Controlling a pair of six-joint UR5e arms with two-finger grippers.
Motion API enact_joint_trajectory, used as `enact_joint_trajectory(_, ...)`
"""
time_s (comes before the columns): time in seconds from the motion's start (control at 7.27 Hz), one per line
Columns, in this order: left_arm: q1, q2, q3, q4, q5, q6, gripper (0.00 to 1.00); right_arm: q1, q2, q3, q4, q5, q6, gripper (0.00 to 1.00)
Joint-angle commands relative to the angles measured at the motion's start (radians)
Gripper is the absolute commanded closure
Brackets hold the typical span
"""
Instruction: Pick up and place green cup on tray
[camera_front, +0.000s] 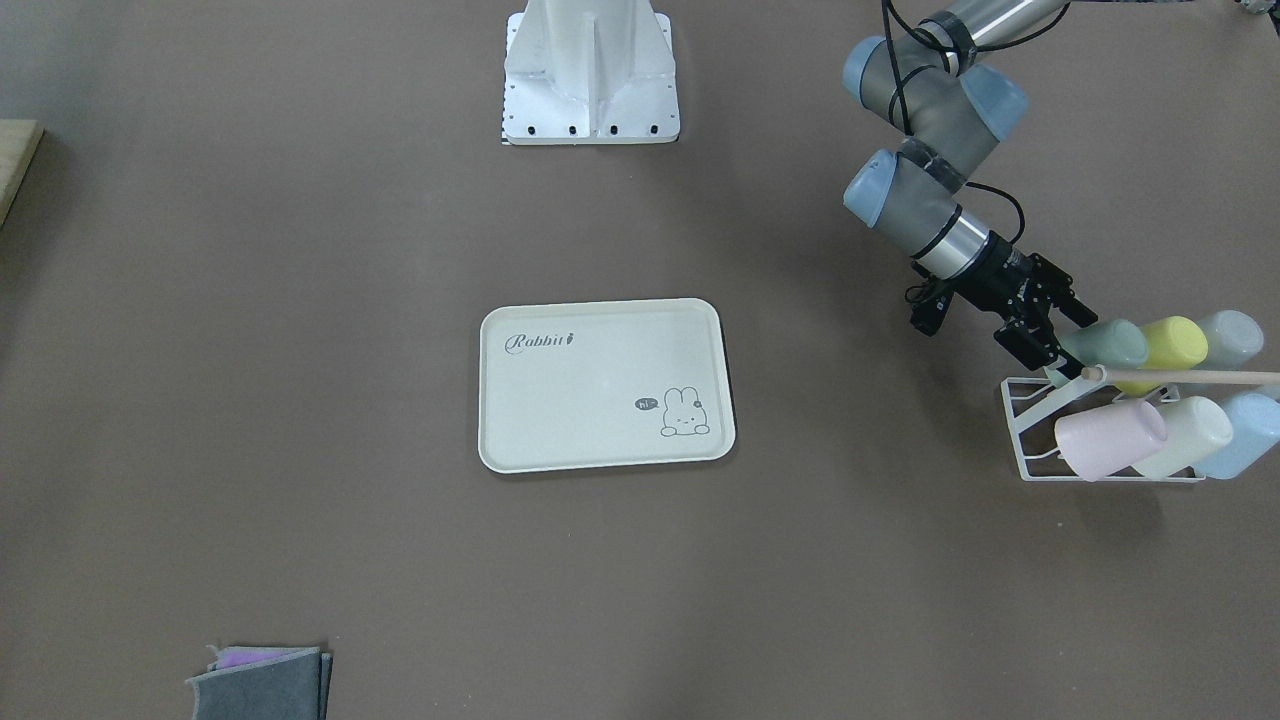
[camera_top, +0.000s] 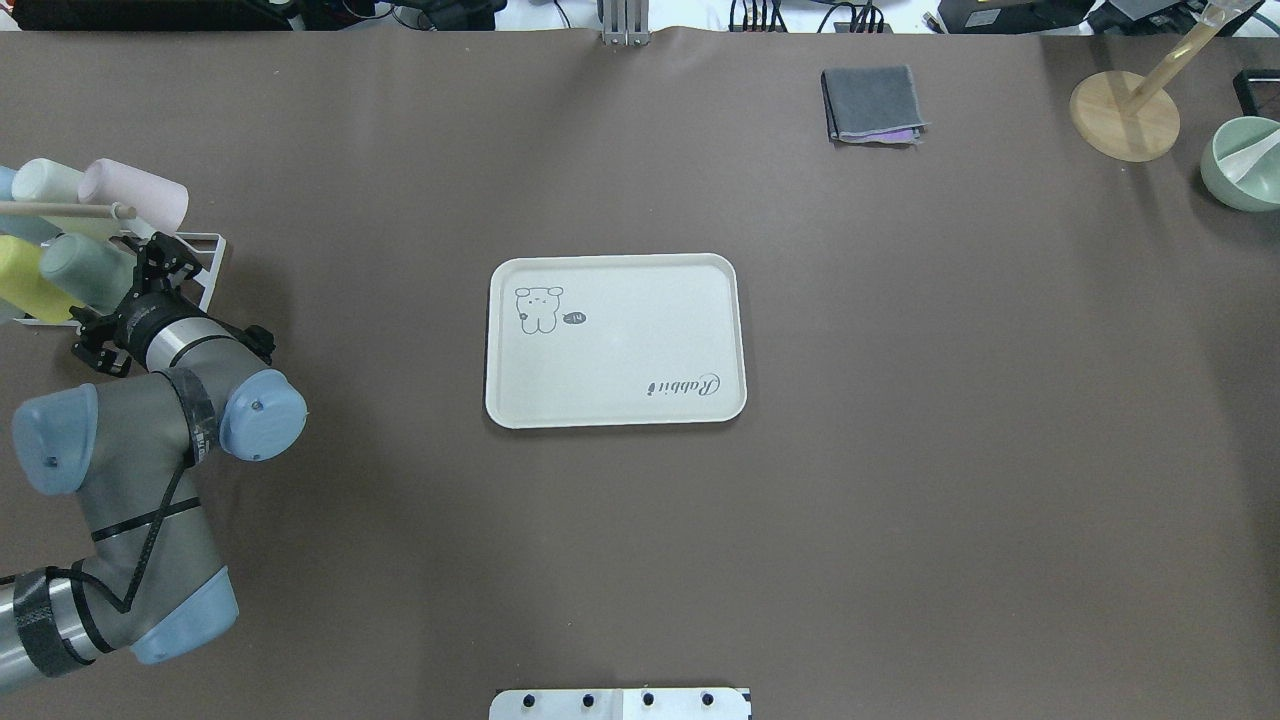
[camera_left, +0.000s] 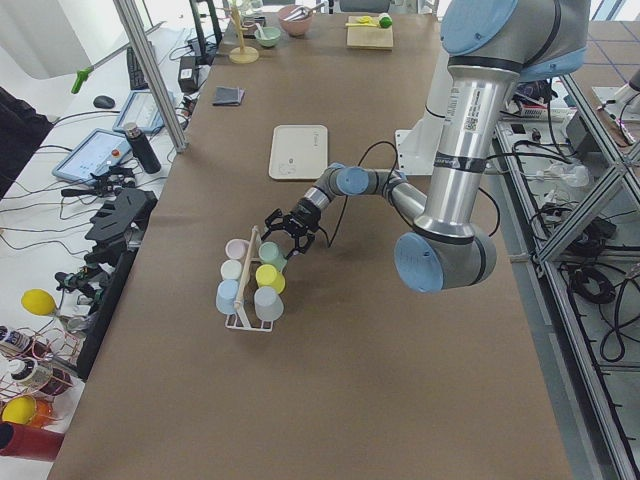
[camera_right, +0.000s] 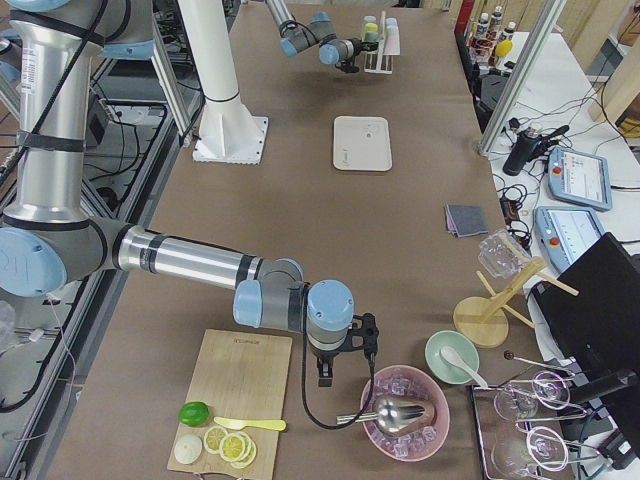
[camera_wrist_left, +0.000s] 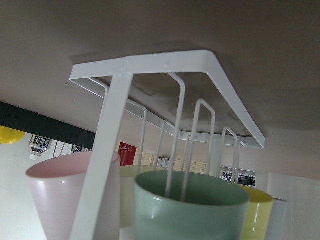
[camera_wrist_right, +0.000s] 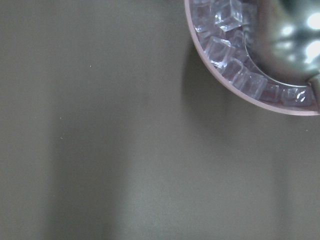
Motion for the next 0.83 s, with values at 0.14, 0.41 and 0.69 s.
enact_joint_trajectory(0.14, -0.026, 0.001, 0.036, -0.035, -0.003, 0.001, 0.03, -0.001, 0.001, 0.007, 0.000, 0.000, 0.001, 0.00)
enact_joint_trajectory(0.41, -0.028, 0.001, 0.037, -0.042, -0.003, 0.020, 0.03, -0.001, 0.001, 0.008, 0.000, 0.000, -0.001, 0.00)
enact_joint_trajectory(0.69, -0.035, 0.001, 0.039, -0.050, -0.006, 0.058, 0.03, -0.001, 0.001, 0.008, 0.000, 0.000, 0.001, 0.00)
